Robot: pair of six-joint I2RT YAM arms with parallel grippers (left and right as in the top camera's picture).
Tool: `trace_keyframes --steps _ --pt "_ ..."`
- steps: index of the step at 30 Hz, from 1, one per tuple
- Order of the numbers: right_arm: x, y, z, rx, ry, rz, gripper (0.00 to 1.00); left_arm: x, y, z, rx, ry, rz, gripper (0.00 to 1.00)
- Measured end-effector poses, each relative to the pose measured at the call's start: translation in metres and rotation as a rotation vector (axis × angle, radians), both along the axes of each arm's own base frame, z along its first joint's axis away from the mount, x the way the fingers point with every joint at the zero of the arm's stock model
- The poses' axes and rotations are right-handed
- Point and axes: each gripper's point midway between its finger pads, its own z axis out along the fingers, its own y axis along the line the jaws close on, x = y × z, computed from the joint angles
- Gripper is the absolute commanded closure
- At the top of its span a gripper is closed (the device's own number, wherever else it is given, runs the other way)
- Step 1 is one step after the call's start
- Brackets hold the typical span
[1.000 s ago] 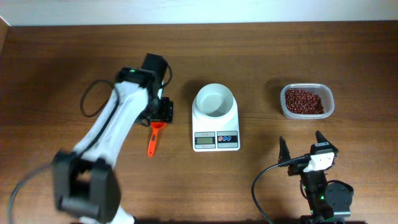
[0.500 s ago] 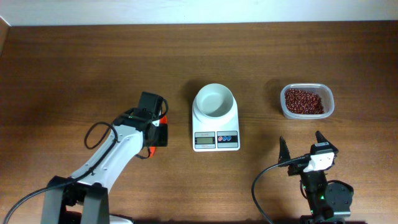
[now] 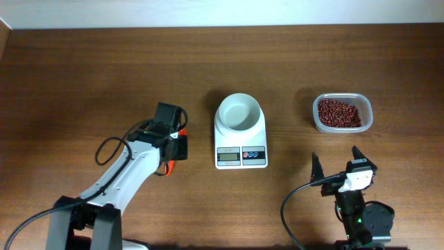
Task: Scoop item into bowl and weigh 50g on scale
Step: 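Move the left gripper over the orange scoop and lower onto its handle, then close the left gripper on the orange scoop handle and lift it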
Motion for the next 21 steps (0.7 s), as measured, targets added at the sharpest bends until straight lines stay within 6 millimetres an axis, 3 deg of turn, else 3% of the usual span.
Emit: trace_keyframes --steps 15,21 --pt "0.0 0.0 0.0 0.0 0.0 0.0 0.01 0.0026 0.0033 0.001 0.022 -0.012 -0.005 0.52" --pt "0.0 0.0001 0.0 0.0 0.0 0.0 0.01 0.0027 0.0039 0.0011 0.038 -0.012 -0.04 0.52"
